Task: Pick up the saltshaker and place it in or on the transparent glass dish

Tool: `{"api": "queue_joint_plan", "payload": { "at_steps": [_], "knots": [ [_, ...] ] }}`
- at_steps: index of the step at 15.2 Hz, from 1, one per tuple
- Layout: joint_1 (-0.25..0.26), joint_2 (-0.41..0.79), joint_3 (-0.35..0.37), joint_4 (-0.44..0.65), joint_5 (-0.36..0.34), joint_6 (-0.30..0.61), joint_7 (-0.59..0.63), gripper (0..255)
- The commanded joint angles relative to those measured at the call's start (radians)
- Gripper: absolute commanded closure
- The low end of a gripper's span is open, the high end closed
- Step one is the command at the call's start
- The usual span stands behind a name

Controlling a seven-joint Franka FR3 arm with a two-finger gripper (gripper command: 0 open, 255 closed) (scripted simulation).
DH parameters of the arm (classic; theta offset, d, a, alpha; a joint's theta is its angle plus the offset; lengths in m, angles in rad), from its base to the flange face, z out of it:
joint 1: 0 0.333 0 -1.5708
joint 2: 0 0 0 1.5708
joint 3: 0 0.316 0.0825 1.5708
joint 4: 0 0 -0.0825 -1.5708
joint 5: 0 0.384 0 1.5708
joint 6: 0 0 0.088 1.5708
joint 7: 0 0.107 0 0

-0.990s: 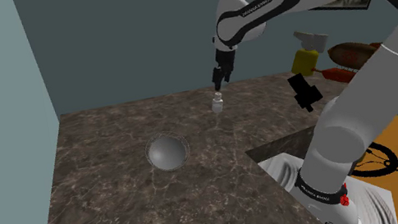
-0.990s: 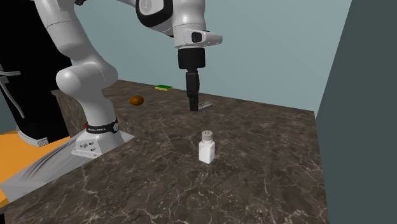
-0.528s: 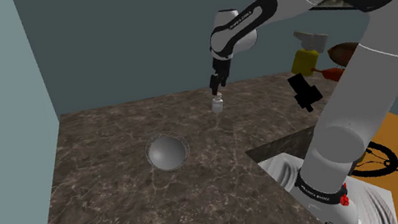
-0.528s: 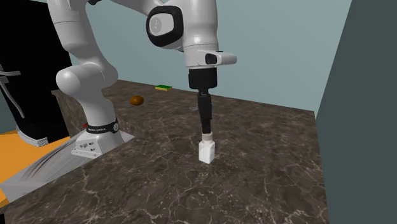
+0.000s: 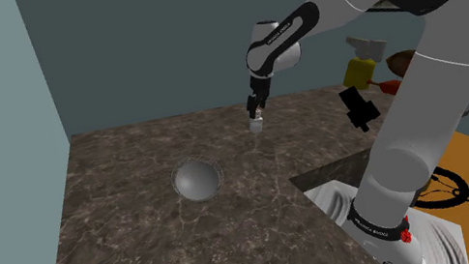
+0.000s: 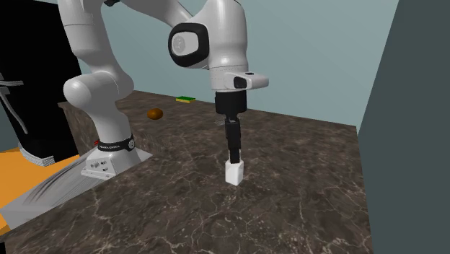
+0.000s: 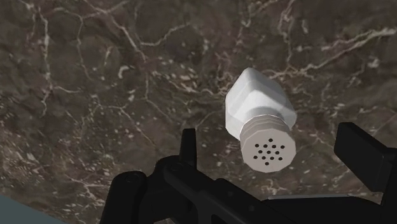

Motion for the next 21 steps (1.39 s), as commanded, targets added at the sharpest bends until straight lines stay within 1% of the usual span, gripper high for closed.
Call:
{"api": "queue_joint_plan", "payload": {
  "at_steps": [1,4,5,14,21],
  "knots": [
    [0.0,0.001,0.0,0.0,0.0,0.001,0.0,0],
    [0.0,0.001,0.0,0.0,0.0,0.001,0.0,0],
    [0.0,0.001,0.0,0.0,0.0,0.001,0.0,255],
    [0.0,0.001,0.0,0.0,0.0,0.001,0.0,255],
    [0.001,-0.055,0.006,0.044,-0.014,-0.097,0.007,255]
  ]
}}
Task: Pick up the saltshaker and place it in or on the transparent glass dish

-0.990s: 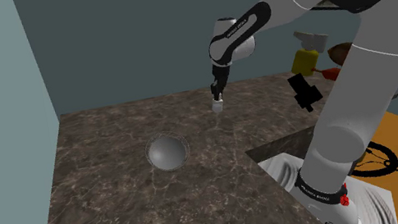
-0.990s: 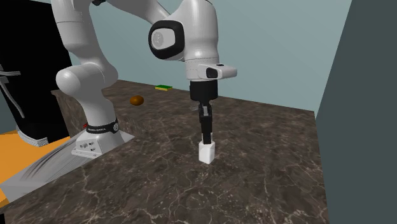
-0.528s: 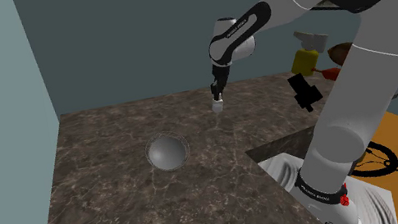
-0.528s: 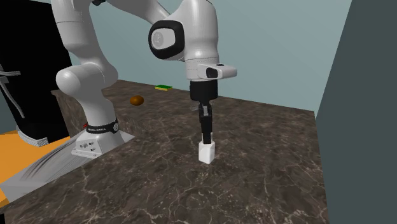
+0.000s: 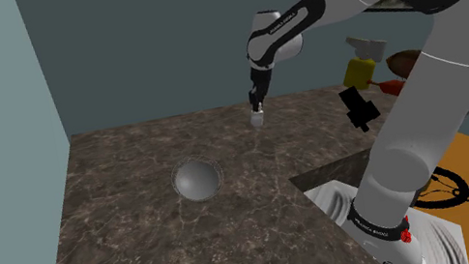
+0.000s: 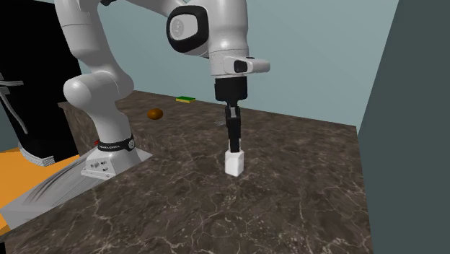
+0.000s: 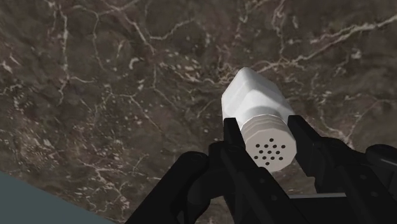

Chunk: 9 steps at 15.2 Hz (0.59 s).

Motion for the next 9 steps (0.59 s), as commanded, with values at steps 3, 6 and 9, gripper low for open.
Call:
{"api": "queue_joint_plan", "payload": {
  "at_steps": [3,6,9],
  "knots": [
    [0.0,-0.028,0.004,0.031,-0.005,-0.058,0.002,255],
    [0.001,-0.046,0.007,0.055,-0.008,-0.1,0.003,255],
    [0.001,-0.062,0.01,0.081,-0.01,-0.141,0.003,255]
  ]
}}
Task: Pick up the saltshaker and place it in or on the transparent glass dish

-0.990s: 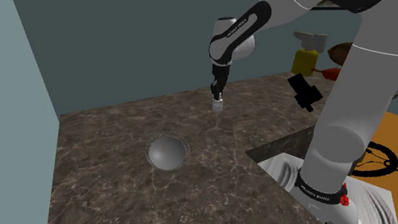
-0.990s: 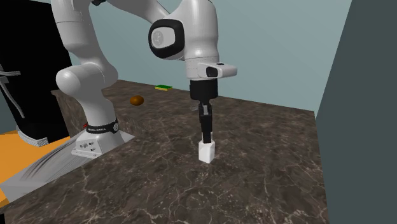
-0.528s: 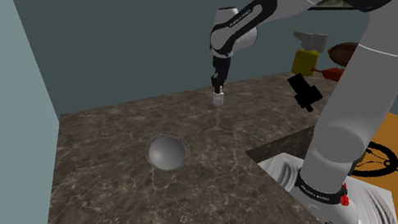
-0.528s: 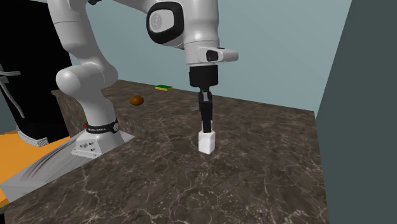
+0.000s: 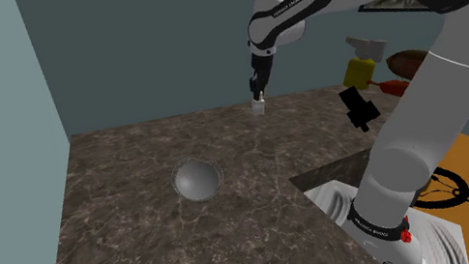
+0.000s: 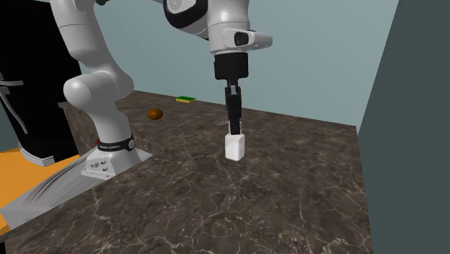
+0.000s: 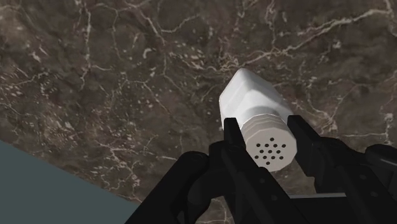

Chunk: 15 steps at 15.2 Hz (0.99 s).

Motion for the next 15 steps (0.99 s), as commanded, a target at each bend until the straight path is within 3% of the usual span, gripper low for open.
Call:
{"api": "queue_joint_plan", "payload": {
  "at_steps": [1,8,15],
  "knots": [
    [0.001,-0.01,0.003,0.02,-0.001,-0.03,0.001,255],
    [0.002,-0.034,0.009,0.079,-0.003,-0.113,0.0,255],
    [0.062,-0.135,0.127,0.001,-0.016,-0.152,0.183,255]
  ]
}}
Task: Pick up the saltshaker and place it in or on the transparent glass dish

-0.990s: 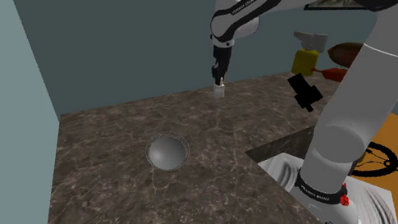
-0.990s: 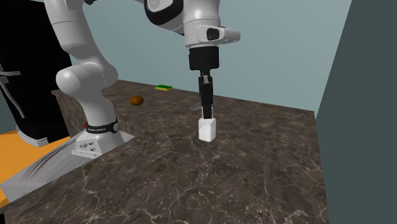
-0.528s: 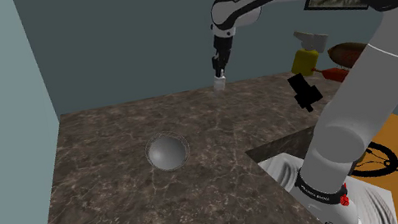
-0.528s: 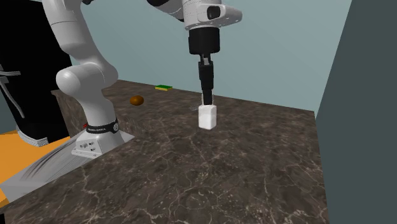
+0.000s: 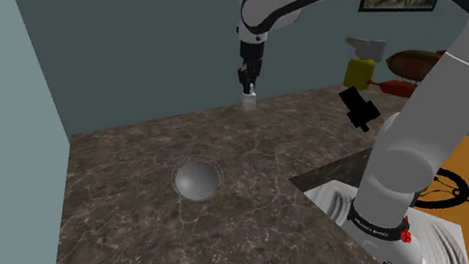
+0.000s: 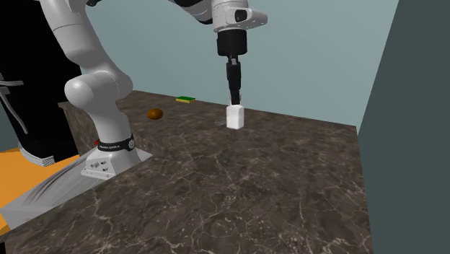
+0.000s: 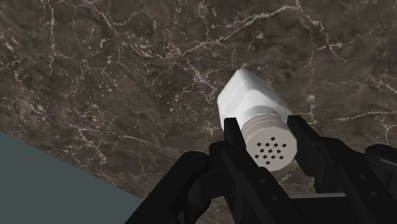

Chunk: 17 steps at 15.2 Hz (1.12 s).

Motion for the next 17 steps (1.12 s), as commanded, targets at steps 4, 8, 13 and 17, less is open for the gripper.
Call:
{"api": "queue_joint_plan", "payload": {
  "at_steps": [4,8,13,17],
  "knots": [
    [0.045,-0.051,0.086,-0.03,0.008,-0.035,0.125,255],
    [0.084,-0.067,0.156,-0.031,0.024,-0.061,0.222,255],
    [0.133,-0.063,0.242,-0.007,0.048,-0.093,0.342,255],
    [0.171,-0.039,0.311,0.032,0.065,-0.119,0.438,255]
  ]
}}
